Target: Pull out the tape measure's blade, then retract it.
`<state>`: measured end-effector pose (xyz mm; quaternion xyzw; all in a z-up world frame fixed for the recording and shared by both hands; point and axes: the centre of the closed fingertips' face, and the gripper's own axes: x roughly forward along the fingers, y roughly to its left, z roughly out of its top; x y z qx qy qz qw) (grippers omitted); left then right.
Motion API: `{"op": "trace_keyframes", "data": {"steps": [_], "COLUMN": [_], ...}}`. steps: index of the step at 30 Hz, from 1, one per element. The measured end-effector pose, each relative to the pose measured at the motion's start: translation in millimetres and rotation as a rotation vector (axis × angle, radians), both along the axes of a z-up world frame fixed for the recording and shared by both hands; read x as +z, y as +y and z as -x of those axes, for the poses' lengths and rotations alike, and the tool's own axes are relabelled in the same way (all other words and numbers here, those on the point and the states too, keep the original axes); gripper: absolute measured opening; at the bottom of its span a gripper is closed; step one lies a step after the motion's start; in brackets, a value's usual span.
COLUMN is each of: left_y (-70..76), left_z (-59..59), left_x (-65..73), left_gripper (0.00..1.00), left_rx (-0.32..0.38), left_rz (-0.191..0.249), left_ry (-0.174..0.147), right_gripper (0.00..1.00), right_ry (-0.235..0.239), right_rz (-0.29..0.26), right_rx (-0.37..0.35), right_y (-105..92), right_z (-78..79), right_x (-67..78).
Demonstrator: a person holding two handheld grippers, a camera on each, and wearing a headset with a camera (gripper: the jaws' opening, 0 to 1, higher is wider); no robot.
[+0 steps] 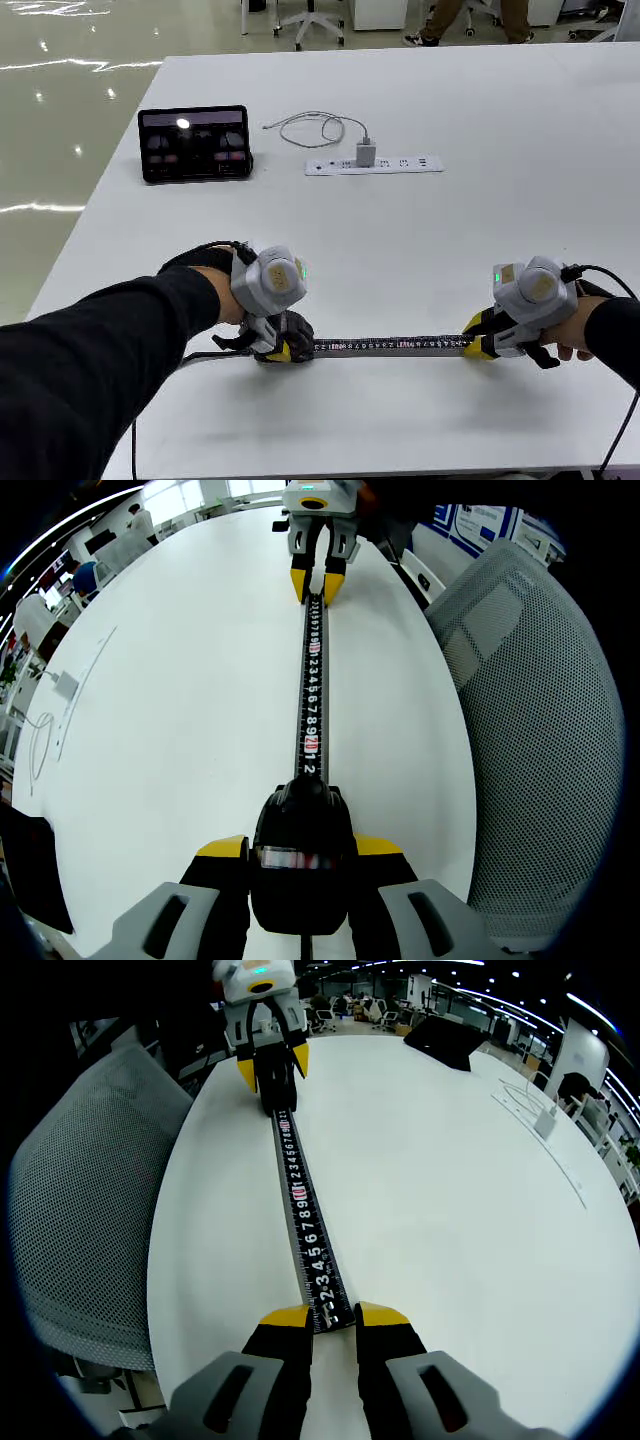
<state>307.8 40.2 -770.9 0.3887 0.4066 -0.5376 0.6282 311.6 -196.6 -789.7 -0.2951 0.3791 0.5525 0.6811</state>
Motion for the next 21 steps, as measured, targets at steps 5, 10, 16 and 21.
{"op": "trace_keyframes", "data": {"steps": [5, 10, 16, 21], "left_y": [-0.2, -0.5, -0.9, -1.3], "left_z": [-0.7, -1.1, -0.4, -0.4], "left_x": [-0.1, -0.2, 0.4, 0.5], "left_gripper": [0.34, 0.34, 0.34, 0.34], "left_rx": [0.000, 0.008, -0.001, -0.005], "left_rz": [0.006, 0.012, 0.021, 0.022], "left_ry": [0.000, -0.004, -0.009, -0.007], "right_gripper": [0.12, 0.12, 0.12, 0.13], "right_ry": [0.006, -0.022, -0.019, -0.036], "right_rz": [0.009, 0.031, 0.037, 0.050], "right_rx": [0.010, 0.063, 0.070, 0.099], "right_y": [-1.2, -0.6, -0.5, -1.7], "right_z": [0.1, 1.2, 3.7, 3.3], "right_x": [-1.0, -1.9, -2.1, -2.8]}}
